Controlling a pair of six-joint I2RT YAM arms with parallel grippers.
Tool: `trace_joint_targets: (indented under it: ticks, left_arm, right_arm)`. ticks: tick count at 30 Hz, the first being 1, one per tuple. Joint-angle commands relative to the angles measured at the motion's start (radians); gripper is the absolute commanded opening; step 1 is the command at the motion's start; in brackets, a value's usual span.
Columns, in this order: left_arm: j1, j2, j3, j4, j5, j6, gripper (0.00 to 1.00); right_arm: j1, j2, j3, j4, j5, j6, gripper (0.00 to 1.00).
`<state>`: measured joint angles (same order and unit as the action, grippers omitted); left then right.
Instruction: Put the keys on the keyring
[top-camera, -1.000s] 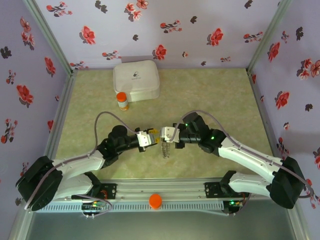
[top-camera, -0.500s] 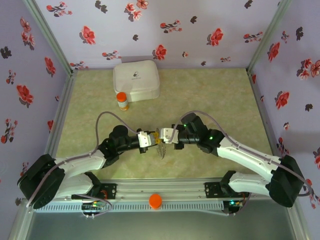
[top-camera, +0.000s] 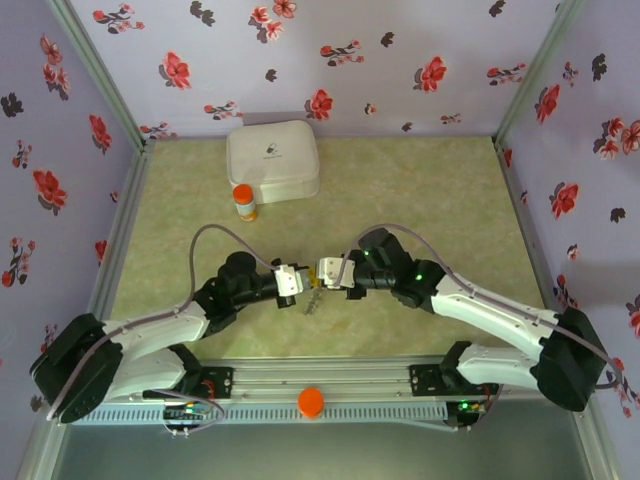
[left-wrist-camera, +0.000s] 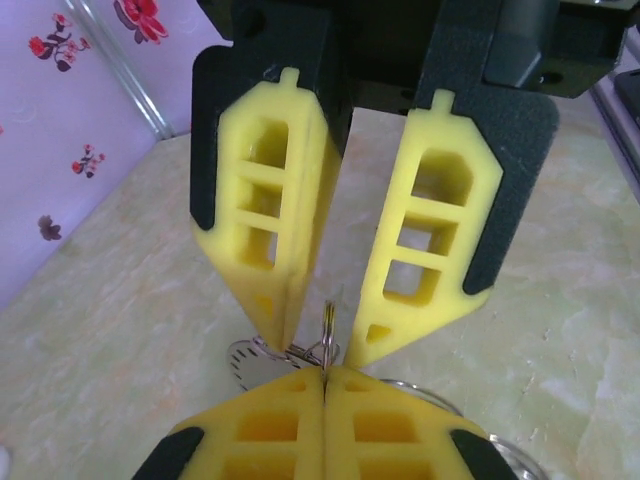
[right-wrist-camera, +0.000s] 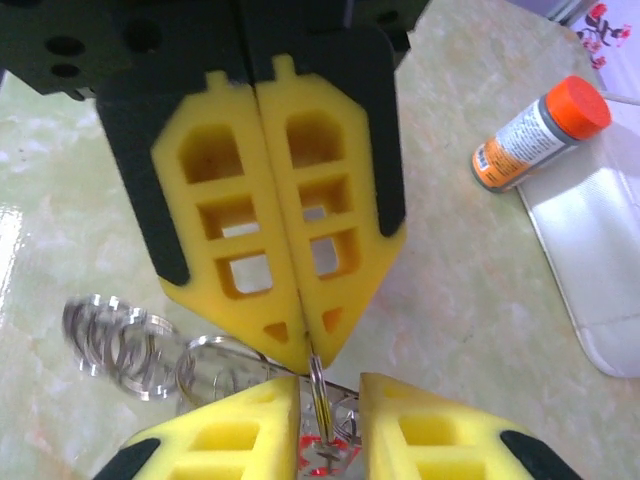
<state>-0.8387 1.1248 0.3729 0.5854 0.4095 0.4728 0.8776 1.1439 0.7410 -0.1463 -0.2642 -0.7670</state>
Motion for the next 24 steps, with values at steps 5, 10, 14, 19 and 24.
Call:
trace_joint_targets:
  ticks: [5, 10, 14, 19, 24]
  left_arm:
    - [-0.019, -0.086, 0.115, -0.299, -0.103, 0.156, 0.00]
    - [-0.037, -0.088, 0.161, -0.397, -0.128, 0.192, 0.00]
    - [-0.052, -0.088, 0.184, -0.426, -0.140, 0.208, 0.00]
    - [-0.059, -0.083, 0.187, -0.411, -0.135, 0.210, 0.00]
    - [-0.062, -0.083, 0.166, -0.365, -0.117, 0.198, 0.00]
  right_arm:
    - [0.011, -0.058, -0.017, -0.022, 0.065, -0.026, 0.25]
    - [0.018, -0.041, -0.012, -0.011, 0.020, -0.007, 0.25]
    - [0.019, -0.034, -0.018, 0.020, 0.005, 0.006, 0.26]
    - [0.021, -0.010, -0.021, 0.041, -0.034, 0.027, 0.25]
    - [0.019, -0.009, -0.051, 0.073, -0.057, 0.043, 0.24]
